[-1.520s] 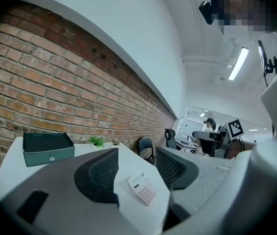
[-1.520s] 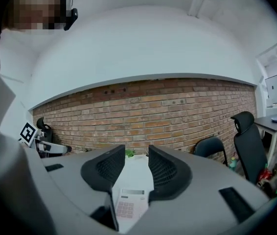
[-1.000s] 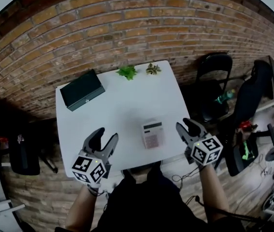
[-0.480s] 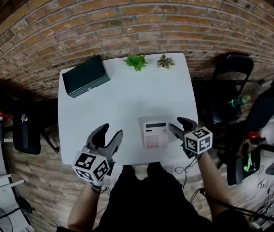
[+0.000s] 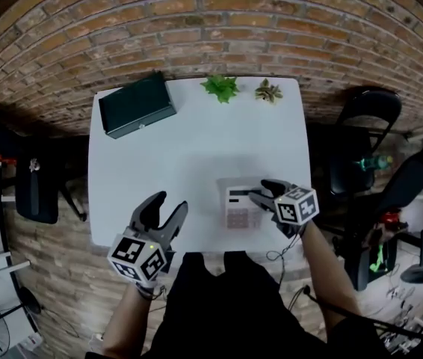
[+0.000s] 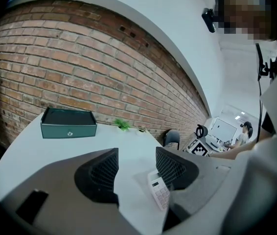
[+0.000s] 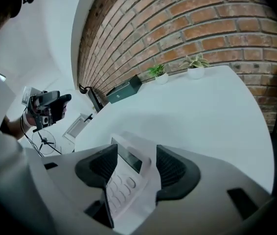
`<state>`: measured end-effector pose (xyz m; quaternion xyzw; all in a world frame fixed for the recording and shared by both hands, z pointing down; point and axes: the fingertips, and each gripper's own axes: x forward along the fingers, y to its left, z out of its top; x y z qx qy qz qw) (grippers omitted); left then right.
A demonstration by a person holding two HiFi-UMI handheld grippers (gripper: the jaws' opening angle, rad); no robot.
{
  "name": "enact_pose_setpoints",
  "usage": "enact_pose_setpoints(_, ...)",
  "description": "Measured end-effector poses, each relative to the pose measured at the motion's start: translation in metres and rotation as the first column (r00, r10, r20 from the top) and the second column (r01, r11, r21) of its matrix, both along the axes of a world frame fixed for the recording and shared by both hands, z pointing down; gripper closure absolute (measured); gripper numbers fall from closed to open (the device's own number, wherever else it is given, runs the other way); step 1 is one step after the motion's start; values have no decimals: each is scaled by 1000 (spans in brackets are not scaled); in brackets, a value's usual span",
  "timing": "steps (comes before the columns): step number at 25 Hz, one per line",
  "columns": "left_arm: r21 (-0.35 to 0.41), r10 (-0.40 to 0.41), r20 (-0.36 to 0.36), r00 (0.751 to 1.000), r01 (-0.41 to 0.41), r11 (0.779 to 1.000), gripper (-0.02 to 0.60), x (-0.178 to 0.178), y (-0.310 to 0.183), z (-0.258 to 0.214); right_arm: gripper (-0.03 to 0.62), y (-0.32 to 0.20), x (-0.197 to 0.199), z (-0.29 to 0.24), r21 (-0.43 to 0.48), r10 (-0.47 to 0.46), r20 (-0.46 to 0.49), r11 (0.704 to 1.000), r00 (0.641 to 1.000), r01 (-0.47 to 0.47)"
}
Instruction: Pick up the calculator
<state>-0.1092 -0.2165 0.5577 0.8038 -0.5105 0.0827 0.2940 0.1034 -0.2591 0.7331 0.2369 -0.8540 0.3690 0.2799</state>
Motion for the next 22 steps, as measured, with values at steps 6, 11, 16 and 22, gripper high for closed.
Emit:
enact_pose_setpoints(6,-10,-33,3,999,33,999,345,-16,6,1,341,3,-14,10,-13,-53,-41,999,998,53)
enact_pose_setpoints(11,-2,-48,10,999,48,999,345,-29,12,1,340,4,-22,15,-19,-61,-49,998,997,60)
enact_pose_setpoints(16,-6,-47,11,999,48,999,345,-33,15,-3,353,10,-24,18,-58,-60,-49,997,997,57)
enact_pose_setpoints(22,2,-28,12,1000,28,1000,347,-31,16,-5,391,10,-25,7,-30,-57,-40,998,998,56)
